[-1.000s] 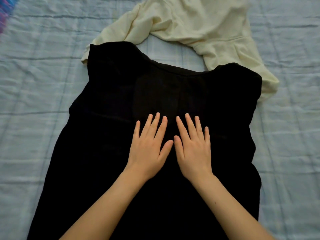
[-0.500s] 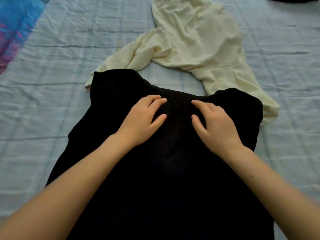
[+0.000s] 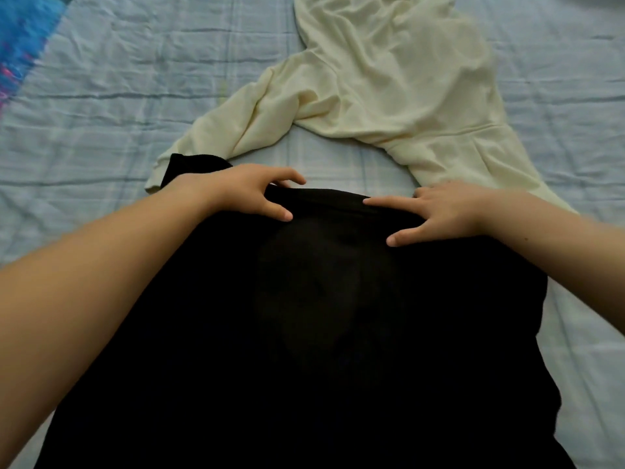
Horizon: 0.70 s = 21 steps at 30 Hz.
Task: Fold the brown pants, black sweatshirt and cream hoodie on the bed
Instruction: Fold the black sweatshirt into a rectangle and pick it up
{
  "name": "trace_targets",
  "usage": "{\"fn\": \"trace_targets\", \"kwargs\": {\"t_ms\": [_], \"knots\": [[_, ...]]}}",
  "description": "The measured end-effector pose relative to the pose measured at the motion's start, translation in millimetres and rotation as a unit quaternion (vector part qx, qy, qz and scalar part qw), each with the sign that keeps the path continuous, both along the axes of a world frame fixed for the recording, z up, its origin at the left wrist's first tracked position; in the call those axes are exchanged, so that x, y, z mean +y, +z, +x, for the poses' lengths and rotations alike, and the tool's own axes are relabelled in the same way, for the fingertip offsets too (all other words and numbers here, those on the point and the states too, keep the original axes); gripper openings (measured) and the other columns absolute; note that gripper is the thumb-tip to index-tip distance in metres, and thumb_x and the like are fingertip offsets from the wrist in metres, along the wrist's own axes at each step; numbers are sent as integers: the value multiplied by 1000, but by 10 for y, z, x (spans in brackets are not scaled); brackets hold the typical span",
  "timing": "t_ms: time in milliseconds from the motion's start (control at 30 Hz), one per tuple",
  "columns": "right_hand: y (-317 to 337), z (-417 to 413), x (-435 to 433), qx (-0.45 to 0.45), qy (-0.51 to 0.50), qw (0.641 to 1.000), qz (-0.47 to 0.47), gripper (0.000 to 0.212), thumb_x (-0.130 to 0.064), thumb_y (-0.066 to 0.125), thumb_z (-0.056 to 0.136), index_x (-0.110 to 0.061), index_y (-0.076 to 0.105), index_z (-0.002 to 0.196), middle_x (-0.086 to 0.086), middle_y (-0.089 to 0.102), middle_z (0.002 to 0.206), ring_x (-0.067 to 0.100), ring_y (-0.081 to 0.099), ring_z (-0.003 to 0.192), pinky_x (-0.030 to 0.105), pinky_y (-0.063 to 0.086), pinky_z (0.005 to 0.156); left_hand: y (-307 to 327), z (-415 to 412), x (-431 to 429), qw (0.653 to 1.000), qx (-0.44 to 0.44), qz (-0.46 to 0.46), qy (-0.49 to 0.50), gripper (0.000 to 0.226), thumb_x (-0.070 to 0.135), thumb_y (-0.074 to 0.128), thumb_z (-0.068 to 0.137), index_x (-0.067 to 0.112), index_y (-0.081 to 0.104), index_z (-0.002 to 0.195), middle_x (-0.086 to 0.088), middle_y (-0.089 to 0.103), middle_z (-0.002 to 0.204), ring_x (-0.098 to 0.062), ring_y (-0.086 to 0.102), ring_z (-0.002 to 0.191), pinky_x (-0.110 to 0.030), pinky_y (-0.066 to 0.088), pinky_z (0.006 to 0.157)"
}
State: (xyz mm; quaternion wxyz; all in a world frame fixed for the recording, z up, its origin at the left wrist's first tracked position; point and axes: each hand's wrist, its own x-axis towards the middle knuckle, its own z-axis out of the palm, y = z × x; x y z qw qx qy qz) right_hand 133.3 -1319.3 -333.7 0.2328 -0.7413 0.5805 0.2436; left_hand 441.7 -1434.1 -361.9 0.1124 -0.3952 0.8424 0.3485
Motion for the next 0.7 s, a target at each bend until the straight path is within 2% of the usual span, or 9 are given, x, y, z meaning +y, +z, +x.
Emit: {"fn": "trace_targets", "kwargs": {"t_ms": [33,133,200,267,333,400,467,567,700], "knots": [[5,-28,23,-20,-7,1000,0,77,-91,34,70,-77,-3,136,1,58,106,24,58,104,40,43,99,-5,40,1,1000,22,13,8,66,46,78,77,58,39,129,4,58,128,-17,57,117,-26,41,95],[63,-120,104,-212,-98,972,21,74,-52,69,85,-68,23,141,-15,58,131,7,55,120,21,40,104,57,142,56,991,96,76,51,62,35,80,78,57,43,122,-5,65,106,-26,68,98,-23,55,78],[130,-162,212,-310,-125,942,22,77,-29,76,87,-60,34,143,-29,57,130,-7,55,118,5,40,94,125,222,121,981,129,125,74,61,32,80,79,52,44,124,-9,69,102,-22,72,86,-23,58,68],[196,-194,350,-371,-143,917,40,77,-19,77,86,-58,38,141,-27,65,118,-1,64,109,8,47,88,187,295,212,965,157,186,94,58,28,80,79,46,46,123,-15,71,99,-24,73,79,-29,59,67],[257,-211,500,-407,-163,896,65,76,-18,76,86,-58,40,140,-6,73,111,15,72,99,22,57,85,248,347,342,951,175,227,112,56,27,79,77,42,48,121,-19,71,94,-29,70,72,-31,59,63],[319,-206,641,-423,-179,886,69,72,-23,76,84,-56,43,139,7,74,107,25,74,94,32,60,85,325,384,497,949,182,227,124,55,30,79,75,42,52,121,-15,71,86,-25,67,67,-28,57,60],[383,-183,793,-429,-191,880,69,65,-32,76,80,-56,49,135,1,74,108,21,73,96,25,59,83,419,425,661,950,189,216,123,53,30,77,76,41,55,123,-4,72,80,-19,68,66,-23,55,59],[497,-115,1059,-437,-204,872,79,58,-39,75,78,-59,54,129,-10,74,109,12,72,99,15,54,80,594,527,935,948,188,219,136,43,29,78,78,37,64,118,-6,75,95,-22,72,79,-20,56,67],[677,30,1448,-453,-219,859,90,54,-45,76,80,-59,55,128,-8,74,106,17,72,96,18,56,79,811,743,1403,938,189,232,175,43,34,79,72,37,68,114,-7,75,102,-24,73,86,-20,56,68]]}}
